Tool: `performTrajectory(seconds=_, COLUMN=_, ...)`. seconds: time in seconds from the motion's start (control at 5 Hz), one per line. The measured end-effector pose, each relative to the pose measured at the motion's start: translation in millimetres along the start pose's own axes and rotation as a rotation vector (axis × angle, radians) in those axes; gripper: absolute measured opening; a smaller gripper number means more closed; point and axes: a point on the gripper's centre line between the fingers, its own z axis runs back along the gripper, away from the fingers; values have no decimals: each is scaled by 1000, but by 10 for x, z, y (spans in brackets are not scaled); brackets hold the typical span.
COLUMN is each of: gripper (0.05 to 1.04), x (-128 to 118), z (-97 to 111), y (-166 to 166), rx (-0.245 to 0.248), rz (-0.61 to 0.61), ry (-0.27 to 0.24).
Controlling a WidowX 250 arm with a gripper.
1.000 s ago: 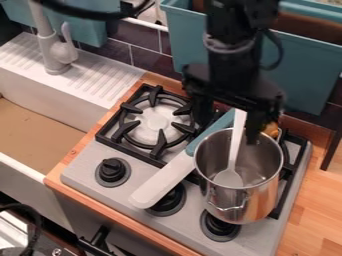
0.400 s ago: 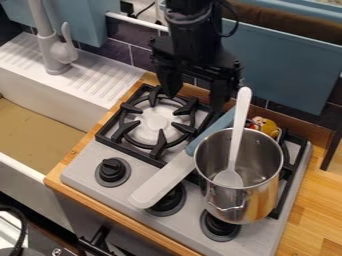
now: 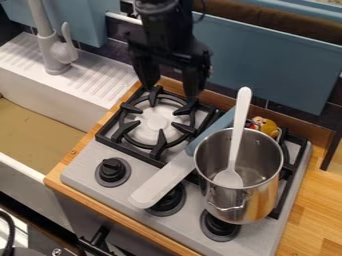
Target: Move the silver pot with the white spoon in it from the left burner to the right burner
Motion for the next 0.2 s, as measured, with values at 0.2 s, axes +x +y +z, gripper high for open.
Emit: performTrajectory(seconds=0.2, gripper=999, x=93, z=104, y=57, rx=0, rz=30, ry=0)
